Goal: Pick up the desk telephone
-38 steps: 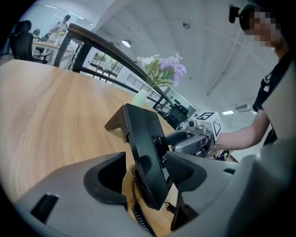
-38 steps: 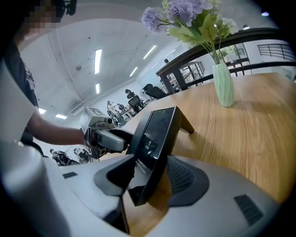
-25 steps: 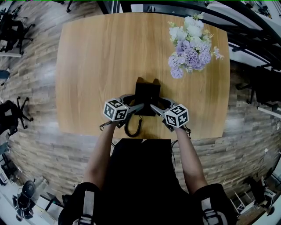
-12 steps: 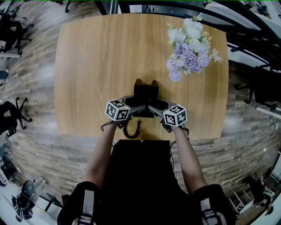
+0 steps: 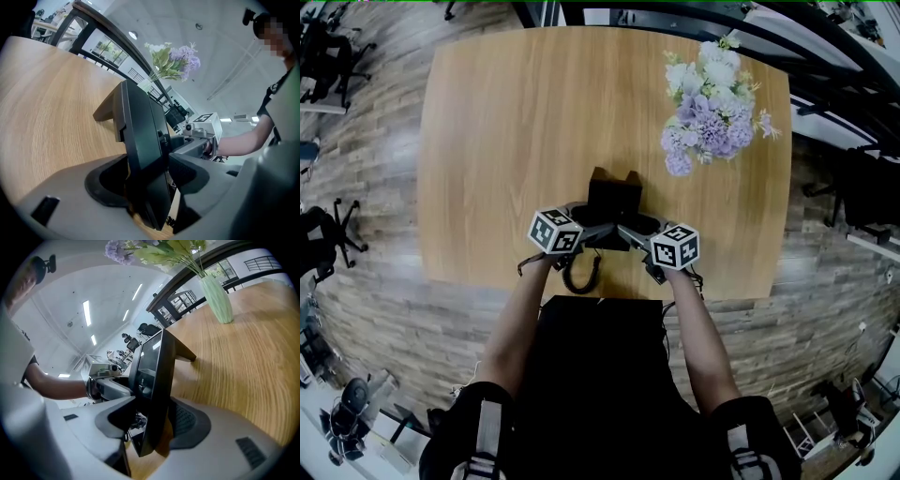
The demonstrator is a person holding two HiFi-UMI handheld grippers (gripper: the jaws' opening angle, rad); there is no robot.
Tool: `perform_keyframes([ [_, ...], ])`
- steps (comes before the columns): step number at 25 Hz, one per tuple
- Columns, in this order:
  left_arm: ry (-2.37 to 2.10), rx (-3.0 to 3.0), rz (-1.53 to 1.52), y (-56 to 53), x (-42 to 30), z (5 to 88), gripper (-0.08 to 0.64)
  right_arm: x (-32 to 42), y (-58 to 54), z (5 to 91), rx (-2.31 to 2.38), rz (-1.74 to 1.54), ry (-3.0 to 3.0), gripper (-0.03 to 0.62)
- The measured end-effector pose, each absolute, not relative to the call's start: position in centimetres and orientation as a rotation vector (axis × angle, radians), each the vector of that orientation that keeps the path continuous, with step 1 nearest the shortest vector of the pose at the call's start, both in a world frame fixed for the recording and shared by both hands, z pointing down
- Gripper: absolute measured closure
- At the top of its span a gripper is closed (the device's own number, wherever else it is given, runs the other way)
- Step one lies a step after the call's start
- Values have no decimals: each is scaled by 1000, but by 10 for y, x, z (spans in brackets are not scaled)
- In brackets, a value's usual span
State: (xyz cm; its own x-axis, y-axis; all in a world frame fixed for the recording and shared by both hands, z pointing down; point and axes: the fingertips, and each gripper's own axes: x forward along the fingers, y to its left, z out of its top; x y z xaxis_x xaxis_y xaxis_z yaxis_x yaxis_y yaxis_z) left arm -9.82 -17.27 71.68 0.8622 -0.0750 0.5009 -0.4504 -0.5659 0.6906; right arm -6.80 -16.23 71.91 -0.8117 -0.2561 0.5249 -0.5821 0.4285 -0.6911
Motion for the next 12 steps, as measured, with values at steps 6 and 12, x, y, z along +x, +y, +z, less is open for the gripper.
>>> perform_keyframes([
  [6,-381,2121,530,-173,-98,719,301,-68,-162,720,725,1351,-2343,371],
  [12,-399,2119,534,-172,-97,719,301,-67,-161,721,725,1364,-2344,374],
])
